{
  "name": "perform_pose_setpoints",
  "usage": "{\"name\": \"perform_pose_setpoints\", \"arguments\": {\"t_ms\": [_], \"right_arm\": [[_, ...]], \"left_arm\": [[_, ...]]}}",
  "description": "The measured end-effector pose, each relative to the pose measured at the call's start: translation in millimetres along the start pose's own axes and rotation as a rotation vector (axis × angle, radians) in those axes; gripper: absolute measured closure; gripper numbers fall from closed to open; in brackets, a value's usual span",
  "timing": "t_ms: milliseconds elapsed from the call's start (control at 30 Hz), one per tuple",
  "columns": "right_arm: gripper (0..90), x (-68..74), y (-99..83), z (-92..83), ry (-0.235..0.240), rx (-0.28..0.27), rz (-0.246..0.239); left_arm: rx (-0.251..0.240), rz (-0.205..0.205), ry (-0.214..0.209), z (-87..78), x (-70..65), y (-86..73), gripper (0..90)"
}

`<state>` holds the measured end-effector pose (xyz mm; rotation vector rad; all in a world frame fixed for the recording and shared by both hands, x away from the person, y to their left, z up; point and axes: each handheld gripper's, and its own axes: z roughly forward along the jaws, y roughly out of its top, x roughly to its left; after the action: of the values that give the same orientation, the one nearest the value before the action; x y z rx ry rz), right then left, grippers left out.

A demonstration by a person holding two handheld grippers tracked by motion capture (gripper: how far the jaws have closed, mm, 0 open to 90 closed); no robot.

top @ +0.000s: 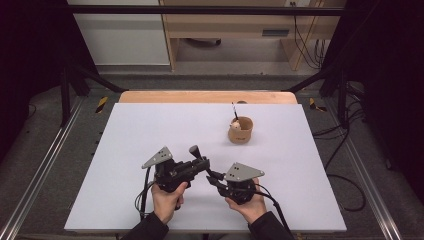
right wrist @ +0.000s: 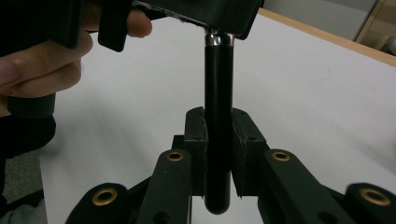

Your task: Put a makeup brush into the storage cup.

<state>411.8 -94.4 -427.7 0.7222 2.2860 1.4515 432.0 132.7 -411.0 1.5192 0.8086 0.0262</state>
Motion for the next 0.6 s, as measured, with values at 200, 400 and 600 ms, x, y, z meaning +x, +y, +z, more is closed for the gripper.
{"name": "perform_pose_setpoints", "arguments": {"t_ms": [200, 400, 600], "right_arm": [[78.6, 0.5, 0.2, 0.1, 0.000, -0.001, 0.001], [60.1, 0.3, 1.1, -0.5, -0.010, -0.002, 0.012], [46.2, -2.6, 3.3, -3.2, -0.044, -0.011, 0.025]], "left_arm": [[-0.001, 0.013, -0.002, -0.5, -2.0, 0.5, 76.8], [0.005, 0.047, 0.039, -2.9, -2.0, 2.3, 77.0], [0.021, 0.088, 0.081, -3.2, -4.1, 3.2, 77.0]]}}
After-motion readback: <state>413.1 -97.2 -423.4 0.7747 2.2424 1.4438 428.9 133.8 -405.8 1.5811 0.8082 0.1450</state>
